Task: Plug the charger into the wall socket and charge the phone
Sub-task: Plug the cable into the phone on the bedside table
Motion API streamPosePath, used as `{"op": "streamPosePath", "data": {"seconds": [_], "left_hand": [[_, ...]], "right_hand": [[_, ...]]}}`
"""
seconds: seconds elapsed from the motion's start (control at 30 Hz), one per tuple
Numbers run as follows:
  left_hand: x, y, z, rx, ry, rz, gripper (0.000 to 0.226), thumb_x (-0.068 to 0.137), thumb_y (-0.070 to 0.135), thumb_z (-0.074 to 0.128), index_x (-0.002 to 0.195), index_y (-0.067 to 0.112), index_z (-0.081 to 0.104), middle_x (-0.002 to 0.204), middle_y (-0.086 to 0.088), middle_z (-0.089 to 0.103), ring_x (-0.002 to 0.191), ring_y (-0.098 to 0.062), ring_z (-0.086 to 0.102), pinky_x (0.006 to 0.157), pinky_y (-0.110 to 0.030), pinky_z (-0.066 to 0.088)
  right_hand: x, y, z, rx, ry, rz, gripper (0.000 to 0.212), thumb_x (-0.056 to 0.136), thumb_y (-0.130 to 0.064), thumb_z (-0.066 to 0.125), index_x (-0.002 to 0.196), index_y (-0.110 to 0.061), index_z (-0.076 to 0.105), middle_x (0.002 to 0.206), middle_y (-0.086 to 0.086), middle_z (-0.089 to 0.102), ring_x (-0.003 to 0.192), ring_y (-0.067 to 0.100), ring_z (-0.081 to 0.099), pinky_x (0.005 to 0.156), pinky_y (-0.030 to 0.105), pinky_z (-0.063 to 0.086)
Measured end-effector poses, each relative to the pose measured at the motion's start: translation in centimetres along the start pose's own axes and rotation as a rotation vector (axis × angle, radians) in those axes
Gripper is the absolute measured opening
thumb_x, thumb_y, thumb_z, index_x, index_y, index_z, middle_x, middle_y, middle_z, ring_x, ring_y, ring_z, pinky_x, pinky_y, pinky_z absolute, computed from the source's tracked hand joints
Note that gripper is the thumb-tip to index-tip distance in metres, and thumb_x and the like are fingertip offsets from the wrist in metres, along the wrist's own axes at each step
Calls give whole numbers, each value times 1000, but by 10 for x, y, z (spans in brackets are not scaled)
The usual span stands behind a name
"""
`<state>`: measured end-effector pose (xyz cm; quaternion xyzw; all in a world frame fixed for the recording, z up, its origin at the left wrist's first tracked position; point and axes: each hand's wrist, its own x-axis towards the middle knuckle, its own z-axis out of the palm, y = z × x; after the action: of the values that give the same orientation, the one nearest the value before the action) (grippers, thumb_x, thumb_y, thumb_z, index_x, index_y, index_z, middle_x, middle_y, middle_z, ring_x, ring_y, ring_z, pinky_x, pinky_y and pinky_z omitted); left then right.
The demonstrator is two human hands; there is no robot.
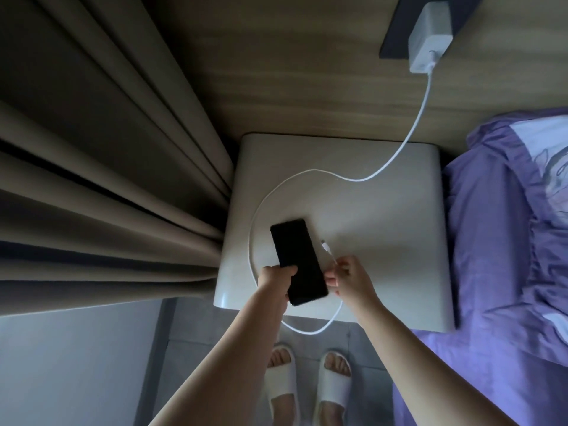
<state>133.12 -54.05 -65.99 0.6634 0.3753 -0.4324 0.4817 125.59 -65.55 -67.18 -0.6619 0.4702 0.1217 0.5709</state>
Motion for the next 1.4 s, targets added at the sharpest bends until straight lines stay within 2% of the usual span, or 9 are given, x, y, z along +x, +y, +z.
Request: {"op": "streamPosePath", "data": {"seconds": [0.07,0.2,0.37,0.43,0.57,0.73,0.9,1.17,1.4], "left_hand": [[-3,-2,1,13,-4,27,31,86,1,61,115,-9,56,103,-23,61,95,-33,60,81,-38,49],[-26,1,1,-72,-149,26,31,92,2,52,123,-5,51,95,-16,62,88,-29,61,85,-39,45],[-65,9,1,-263,-315,39,35,96,-2,39,131,-6,42,125,-27,56,119,-41,53,87,-48,45],[-84,11,2,-339,-385,49,34,97,1,37,129,-5,43,119,-24,60,107,-38,59,81,-45,48],[-125,21,8,-457,-468,58,22,96,5,41,113,-3,52,100,-20,63,85,-33,64,64,-42,55],[-179,32,17,-483,-496,91,14,96,7,45,97,-3,56,90,-18,63,54,-25,71,48,-34,60],[-220,34,17,-485,-515,117,15,95,6,47,97,-6,56,89,-19,64,56,-27,71,45,-31,58],[-247,32,15,-486,-584,142,16,95,6,48,100,-6,56,90,-21,65,58,-26,73,47,-31,58],[-247,30,14,-415,-575,214,13,95,7,48,96,-2,58,69,-13,74,57,-24,72,47,-28,57]], "right_hand": [[-7,-1,-6,101,2,15,12,91,-3,44,94,-14,47,88,9,67,73,18,63,56,26,46],[-30,-8,-20,318,3,15,18,91,-3,45,101,-13,55,88,3,69,74,11,63,55,24,42],[-73,-16,-44,293,204,-92,22,92,-23,54,79,-15,70,51,-10,55,49,4,41,54,21,33],[-96,-21,-52,348,203,-135,25,92,-26,55,74,-14,68,44,-10,43,43,4,34,46,16,29],[-146,-37,-65,579,116,-129,19,92,-20,54,77,-17,65,48,-7,50,38,4,35,36,15,27],[-197,-58,-82,448,133,-272,21,93,-25,54,74,-24,63,49,-12,35,44,4,29,40,12,26],[-226,-84,-99,505,99,-254,29,94,-24,51,68,-29,62,46,-10,39,44,6,35,46,16,34],[-245,-95,-112,499,87,-231,20,93,-24,52,75,-17,58,43,-7,45,41,6,41,44,16,39],[-247,-97,-110,423,135,-226,23,93,-22,52,76,-7,55,36,-5,49,29,4,37,32,12,29]]}}
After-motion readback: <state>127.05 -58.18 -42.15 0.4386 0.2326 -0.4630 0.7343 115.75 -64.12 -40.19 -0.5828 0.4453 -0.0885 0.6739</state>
